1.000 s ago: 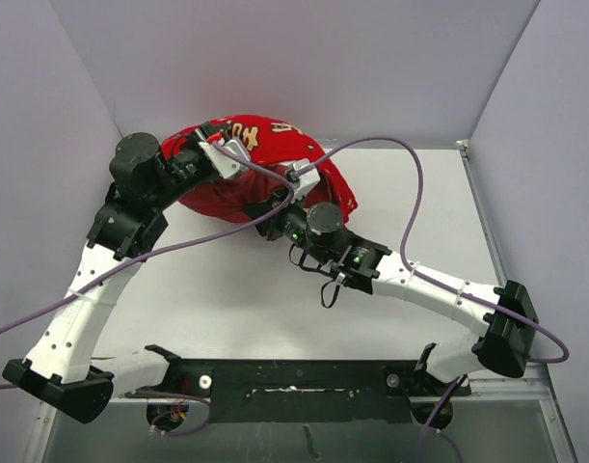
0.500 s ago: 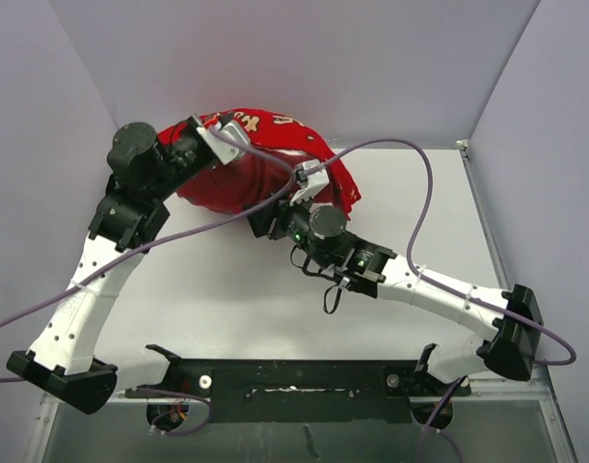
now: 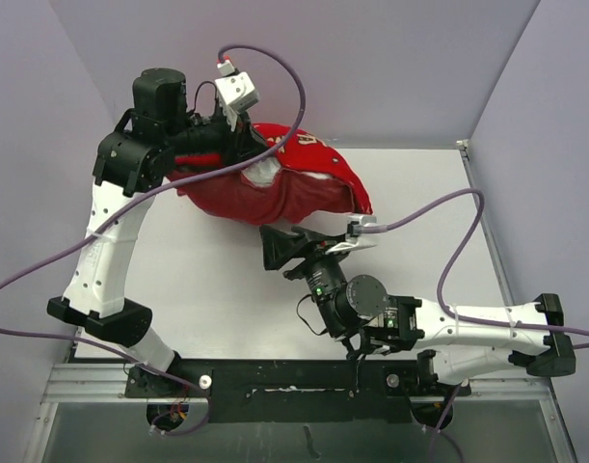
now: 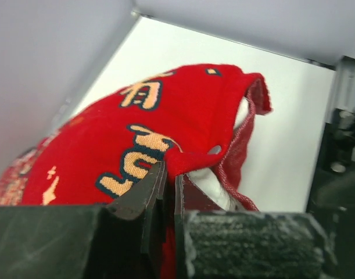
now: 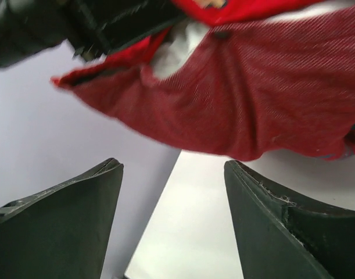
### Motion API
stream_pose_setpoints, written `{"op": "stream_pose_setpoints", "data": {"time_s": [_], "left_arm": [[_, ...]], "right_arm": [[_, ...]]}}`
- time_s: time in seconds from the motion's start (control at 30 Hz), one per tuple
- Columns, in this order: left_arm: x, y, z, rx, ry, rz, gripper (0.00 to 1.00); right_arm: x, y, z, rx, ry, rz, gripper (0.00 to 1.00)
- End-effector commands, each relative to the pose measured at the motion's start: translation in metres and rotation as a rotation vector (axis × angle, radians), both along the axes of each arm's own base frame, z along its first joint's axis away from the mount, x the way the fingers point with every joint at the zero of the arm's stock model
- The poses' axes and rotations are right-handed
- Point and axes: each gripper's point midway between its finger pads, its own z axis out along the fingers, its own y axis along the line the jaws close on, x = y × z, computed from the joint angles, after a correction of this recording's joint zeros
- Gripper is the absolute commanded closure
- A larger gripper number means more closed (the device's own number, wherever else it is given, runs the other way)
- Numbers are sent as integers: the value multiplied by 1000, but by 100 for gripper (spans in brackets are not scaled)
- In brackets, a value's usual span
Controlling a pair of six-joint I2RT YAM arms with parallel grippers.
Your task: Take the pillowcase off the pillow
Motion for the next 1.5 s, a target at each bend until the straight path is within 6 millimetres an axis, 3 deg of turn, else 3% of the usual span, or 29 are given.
{"op": "stream_pose_setpoints", "data": {"time_s": [0.0,0.17,0.27,0.53,0.7,1.07,1.3,1.47], "left_arm": [[-33,-6,21,-83,83,-100,100],[-38,-4,19,-77,63,-101,100],[-39,-2,19,-74,52,-94,100],[-49,0,21,-81,49,-103,100],[-48,2,26,-84,24,-91,100],[-53,8,48,-104,-51,-71,100],[-53,12,60,-103,-123,-54,100],[-50,17,64,-85,-177,-34,100]], "right_arm": [[16,-40,17,246,94,-201,29],[38,-38,38,286,61,-208,28],[50,-35,40,280,73,-230,28],[79,-26,25,269,125,-281,30],[95,-23,14,214,161,-302,38],[107,-21,-34,81,238,-387,50],[110,-23,-67,28,305,-438,76],[111,-33,-77,19,319,-471,93]]}}
